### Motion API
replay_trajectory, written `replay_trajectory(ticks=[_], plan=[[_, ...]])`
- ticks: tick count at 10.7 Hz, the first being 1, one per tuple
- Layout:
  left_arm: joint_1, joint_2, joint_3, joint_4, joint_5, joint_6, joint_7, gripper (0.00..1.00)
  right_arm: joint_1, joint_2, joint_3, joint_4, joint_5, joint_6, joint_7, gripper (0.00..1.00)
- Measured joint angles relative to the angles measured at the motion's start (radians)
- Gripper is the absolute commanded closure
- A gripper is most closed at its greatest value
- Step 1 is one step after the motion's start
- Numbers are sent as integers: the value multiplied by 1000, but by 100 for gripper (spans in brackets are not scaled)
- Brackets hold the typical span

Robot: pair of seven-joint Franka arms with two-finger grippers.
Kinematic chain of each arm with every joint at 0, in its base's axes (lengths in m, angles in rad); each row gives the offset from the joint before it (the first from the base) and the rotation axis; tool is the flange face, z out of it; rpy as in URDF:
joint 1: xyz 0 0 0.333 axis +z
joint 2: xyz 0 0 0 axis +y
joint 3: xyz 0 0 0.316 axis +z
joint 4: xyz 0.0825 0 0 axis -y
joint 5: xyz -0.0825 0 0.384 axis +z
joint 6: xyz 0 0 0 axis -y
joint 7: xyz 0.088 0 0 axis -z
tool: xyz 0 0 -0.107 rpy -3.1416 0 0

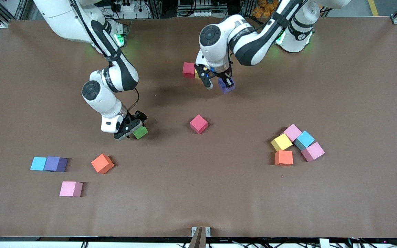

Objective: Form number 2 with 11 blocks
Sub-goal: 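Place the purple cube with the left gripper while the right gripper reaches green, then grasp the green cube with the right gripper while the left gripper releases purple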

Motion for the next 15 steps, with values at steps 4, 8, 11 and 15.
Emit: replay_trajectory(ticks=[4, 8, 11, 15], plan=[[-2, 7, -58, -100, 73, 197, 54, 73, 0, 1, 1, 8, 23, -8, 23, 0], [-1, 7, -92, -195, 99, 334, 73, 73, -1, 1, 1, 46, 135, -99, 23, 0], [0, 6, -115, -237, 99, 379, 89, 73, -1, 2, 0, 46, 171, -105, 19, 0], [-1, 6, -144, -253, 99, 382, 89, 73, -1, 3, -1, 46, 181, -105, -56, 0]])
